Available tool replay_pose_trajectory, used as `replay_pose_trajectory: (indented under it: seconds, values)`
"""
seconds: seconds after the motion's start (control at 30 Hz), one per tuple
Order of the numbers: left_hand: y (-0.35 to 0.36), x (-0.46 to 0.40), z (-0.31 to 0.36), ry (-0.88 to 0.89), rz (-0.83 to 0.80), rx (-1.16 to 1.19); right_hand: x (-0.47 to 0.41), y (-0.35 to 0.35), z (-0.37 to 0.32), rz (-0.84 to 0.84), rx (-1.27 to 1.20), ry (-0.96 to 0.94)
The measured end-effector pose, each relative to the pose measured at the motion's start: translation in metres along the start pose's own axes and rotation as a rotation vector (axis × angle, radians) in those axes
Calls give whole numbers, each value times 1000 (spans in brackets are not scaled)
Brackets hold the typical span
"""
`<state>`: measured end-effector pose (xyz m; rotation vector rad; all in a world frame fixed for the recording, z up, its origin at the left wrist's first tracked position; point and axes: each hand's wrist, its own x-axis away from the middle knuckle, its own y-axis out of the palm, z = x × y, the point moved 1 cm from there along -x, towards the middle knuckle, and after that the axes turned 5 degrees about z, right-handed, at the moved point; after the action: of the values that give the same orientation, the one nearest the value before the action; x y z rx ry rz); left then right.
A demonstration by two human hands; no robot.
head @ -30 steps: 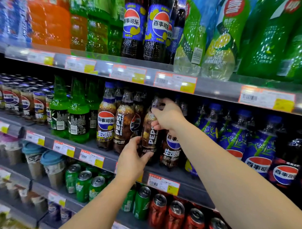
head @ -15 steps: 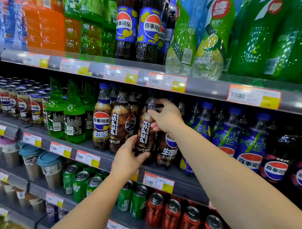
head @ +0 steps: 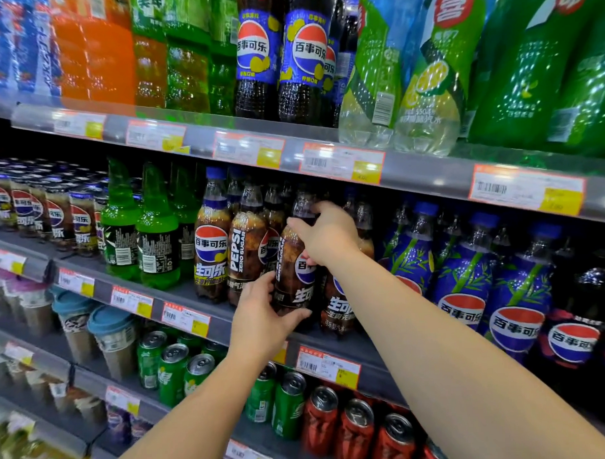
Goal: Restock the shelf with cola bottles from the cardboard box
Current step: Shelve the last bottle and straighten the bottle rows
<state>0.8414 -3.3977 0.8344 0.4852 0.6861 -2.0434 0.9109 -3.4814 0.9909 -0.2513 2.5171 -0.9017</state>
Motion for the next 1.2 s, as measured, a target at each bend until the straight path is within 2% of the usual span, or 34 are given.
replay_pose_trajectory:
  seconds: [0.17, 0.27, 0.4, 0.57, 0.77, 0.97, 1.13, 1.2]
  values:
    - [-2, -8, -11, -50, -87, 94, 8, 5, 10, 21, -154, -41]
    - [-6, -13, -18, -8, -147, 96, 12, 10, 19, -1, -224, -74]
    - [-5, -11, -23, 96, -191, 62, 20, 12, 22, 72, -211, -84]
    - [-6, -14, -25, 226, -230, 92, 34, 10, 15, 134, -221, 9]
    - [-7, -18, -26, 216, -349, 147, 47, 15, 6, 297, -170, 56]
    - [-3, -22, -25, 200, -436, 142, 47, 18, 7, 384, -48, 56]
    - [-13, -25, -22, 209, -432, 143, 48, 20, 5, 399, 5, 36]
    - [-27, -21, -24, 186, -404, 238, 52, 19, 2, 450, -17, 24]
